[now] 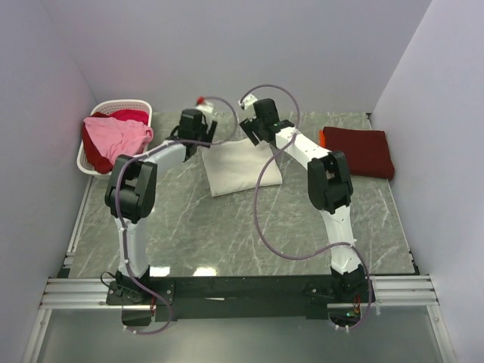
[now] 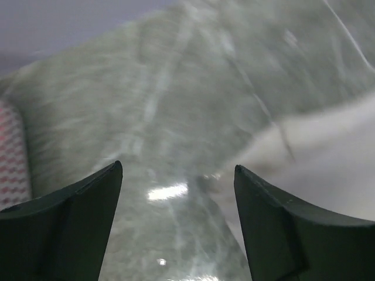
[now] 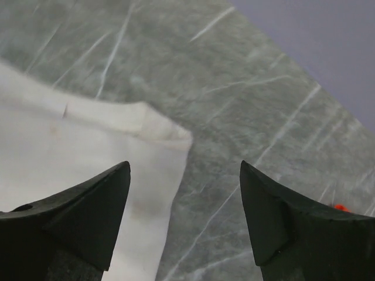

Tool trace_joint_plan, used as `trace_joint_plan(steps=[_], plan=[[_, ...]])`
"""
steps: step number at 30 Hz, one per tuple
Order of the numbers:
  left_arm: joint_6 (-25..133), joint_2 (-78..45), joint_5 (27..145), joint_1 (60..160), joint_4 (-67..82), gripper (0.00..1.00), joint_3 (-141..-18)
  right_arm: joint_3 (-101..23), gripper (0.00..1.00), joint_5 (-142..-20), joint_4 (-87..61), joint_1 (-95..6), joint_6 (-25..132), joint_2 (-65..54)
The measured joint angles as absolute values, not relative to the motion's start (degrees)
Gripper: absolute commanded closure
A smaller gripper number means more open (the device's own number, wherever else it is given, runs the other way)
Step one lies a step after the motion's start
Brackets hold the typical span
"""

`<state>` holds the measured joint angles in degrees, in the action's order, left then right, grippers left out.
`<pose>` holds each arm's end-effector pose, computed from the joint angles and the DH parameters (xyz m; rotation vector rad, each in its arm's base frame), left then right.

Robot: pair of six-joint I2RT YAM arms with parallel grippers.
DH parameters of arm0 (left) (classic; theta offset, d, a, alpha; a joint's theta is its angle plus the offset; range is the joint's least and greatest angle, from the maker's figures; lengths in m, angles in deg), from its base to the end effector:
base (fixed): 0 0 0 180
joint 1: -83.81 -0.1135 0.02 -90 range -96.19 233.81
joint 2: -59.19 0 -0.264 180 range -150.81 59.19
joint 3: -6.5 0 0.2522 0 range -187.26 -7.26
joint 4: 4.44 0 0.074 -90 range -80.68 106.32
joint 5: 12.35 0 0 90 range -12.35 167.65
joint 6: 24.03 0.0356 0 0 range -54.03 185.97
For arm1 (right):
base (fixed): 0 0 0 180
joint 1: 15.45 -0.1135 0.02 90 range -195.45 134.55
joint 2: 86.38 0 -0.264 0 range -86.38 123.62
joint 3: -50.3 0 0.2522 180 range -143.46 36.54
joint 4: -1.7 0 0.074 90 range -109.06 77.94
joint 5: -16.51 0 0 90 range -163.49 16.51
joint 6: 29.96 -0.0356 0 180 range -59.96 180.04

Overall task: Fold and stack the t-shirts
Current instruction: Fold the tshirt, then neatly place the folded tshirt to the corner

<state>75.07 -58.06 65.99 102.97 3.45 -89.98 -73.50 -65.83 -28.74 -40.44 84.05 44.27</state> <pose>0.4484 -0.1482 0.2066 0.3815 2.0257 0.1023 0.4818 0.2193 0.2175 -0.8525 2.0480 -0.1390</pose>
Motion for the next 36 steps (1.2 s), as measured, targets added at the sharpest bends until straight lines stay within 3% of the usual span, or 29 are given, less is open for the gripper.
trace_joint_plan(steps=[4, 7, 12, 16, 24, 36], plan=[[65.8, -55.6, 59.3, 100.3, 5.5, 0.18, -94.3, -74.4, 0.18, -62.3, -26.6, -39.7, 77.2, 44.1], [61.3, -48.6, 61.2, 98.2, 8.4, 0.19, -91.8, -71.3, 0.18, -68.0, -27.8, -37.3, 73.9, 40.9], [54.2, -35.2, 73.1, 97.9, 11.2, 0.20, -84.2, -72.0, 0.15, -90.4, -38.1, -30.4, 72.5, 38.5], [48.8, -30.9, 86.0, 98.6, 10.6, 0.31, -77.9, -71.9, 0.15, -100.0, -44.8, -27.0, 70.2, 38.7], [40.6, -39.2, 100.3, 99.8, 9.6, 0.44, -74.7, -70.6, 0.15, -104.0, -47.8, -28.2, 64.6, 42.4], [36.5, -50.1, 94.5, 100.8, 17.0, 0.48, -74.9, -72.8, 0.18, -103.4, -49.7, -28.5, 58.6, 47.2]])
